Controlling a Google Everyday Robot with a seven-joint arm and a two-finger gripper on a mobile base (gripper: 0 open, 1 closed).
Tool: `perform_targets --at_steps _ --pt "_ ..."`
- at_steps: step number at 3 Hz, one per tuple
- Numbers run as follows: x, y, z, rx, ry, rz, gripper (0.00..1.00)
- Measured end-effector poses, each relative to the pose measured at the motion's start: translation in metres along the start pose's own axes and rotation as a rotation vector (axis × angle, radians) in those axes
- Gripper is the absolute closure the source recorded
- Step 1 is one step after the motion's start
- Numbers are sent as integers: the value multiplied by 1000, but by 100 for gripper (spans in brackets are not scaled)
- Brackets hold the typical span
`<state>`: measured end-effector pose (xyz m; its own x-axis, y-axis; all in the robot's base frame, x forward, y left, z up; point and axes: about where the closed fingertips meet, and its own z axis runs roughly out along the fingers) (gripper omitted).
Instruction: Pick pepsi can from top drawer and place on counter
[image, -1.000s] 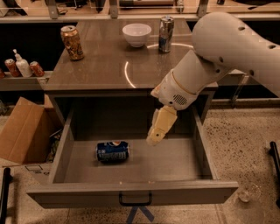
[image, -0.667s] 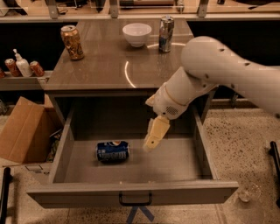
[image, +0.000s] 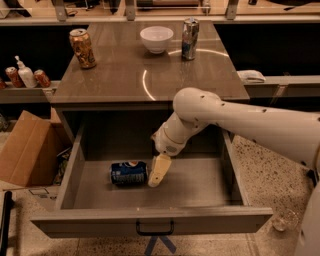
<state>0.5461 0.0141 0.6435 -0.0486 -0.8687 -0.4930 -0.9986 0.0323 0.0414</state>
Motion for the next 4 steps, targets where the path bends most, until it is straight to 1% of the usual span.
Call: perform_targets --at_steps 1,2,3,4 --pt "-13 -3 14 42 -3 -38 0" --pt "-28 5 26 52 17 -84 0" --pt "-44 16 32 40 14 -136 0" --pt "-56 22 42 10 12 -171 0"
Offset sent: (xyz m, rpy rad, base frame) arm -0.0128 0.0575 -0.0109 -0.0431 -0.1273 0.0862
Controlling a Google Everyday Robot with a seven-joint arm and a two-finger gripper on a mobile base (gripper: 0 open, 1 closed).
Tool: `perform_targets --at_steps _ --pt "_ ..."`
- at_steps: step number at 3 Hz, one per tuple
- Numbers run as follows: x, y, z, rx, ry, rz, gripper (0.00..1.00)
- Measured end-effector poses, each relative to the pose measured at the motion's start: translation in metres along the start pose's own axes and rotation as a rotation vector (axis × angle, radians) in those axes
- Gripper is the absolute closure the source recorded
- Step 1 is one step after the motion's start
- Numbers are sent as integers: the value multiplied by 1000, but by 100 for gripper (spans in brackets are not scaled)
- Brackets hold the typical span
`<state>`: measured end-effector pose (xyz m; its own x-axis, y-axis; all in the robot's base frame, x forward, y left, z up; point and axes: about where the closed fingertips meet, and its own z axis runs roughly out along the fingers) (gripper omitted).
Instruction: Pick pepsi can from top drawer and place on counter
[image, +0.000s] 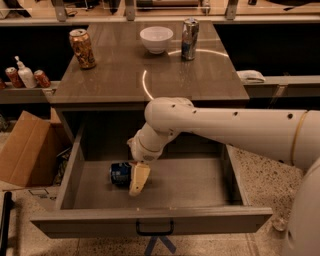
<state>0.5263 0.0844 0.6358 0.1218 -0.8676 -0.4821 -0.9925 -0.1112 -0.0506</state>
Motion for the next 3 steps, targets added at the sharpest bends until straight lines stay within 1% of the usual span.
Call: perform_targets --at_steps 1,2,3 --pt "-10 3 11 -28 0 -24 15" --pt "-13 6 29 -75 4 -33 40" --pt "-13 5 24 -75 -5 -38 63"
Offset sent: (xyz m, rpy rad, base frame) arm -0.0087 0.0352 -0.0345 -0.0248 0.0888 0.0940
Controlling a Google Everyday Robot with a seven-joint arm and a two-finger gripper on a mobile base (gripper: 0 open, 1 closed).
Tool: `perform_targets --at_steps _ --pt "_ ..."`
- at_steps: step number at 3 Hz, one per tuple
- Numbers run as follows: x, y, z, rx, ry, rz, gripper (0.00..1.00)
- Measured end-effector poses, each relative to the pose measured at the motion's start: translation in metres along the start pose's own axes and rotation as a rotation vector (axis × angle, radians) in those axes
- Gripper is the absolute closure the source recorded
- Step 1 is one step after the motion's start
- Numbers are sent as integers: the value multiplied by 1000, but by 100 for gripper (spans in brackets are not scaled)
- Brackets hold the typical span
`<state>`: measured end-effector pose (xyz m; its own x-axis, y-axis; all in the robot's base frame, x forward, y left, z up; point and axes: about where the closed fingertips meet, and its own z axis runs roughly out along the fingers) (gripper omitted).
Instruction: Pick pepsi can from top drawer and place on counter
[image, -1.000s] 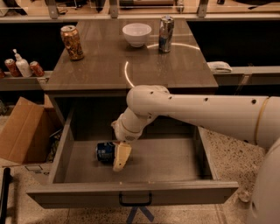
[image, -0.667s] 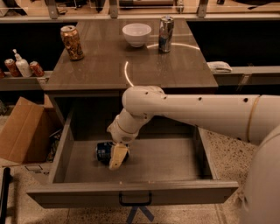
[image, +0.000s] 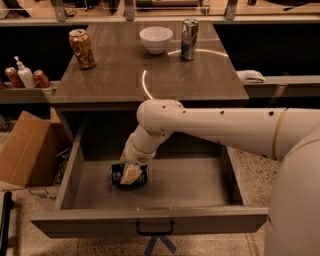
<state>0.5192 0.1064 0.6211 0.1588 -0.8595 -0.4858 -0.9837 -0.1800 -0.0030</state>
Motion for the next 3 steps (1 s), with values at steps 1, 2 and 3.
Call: perform_targets --at_steps 1,2,3 --pt "-8 6 -43 66 -68 -31 92" --pt "-8 11 -105 162 -106 -64 100" --pt "-22 13 -167 215 -127 -78 100"
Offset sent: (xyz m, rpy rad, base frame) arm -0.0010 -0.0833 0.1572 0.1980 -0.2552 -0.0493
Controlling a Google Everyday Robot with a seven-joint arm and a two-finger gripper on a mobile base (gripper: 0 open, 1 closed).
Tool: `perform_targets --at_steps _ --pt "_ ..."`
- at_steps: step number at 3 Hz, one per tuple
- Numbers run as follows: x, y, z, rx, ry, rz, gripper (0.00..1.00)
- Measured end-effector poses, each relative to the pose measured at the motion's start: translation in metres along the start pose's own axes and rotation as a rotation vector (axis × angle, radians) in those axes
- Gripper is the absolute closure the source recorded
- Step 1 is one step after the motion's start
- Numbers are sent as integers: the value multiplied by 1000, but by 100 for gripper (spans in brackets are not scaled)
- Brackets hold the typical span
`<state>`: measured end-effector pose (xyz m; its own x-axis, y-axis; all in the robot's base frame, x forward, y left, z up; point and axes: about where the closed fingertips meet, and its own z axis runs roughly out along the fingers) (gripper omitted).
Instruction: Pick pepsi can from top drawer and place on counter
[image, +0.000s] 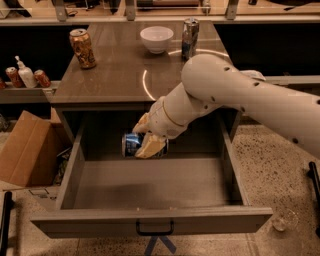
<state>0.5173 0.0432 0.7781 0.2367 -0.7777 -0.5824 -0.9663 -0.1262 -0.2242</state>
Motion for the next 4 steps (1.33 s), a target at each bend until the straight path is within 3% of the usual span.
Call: perform_targets --at_steps 1,3,4 --pt "0 0 0 0 0 0 100" --pt "-20 -46 -104 202 72 -103 100" --pt "-15 -82 -137 248 82 -90 100"
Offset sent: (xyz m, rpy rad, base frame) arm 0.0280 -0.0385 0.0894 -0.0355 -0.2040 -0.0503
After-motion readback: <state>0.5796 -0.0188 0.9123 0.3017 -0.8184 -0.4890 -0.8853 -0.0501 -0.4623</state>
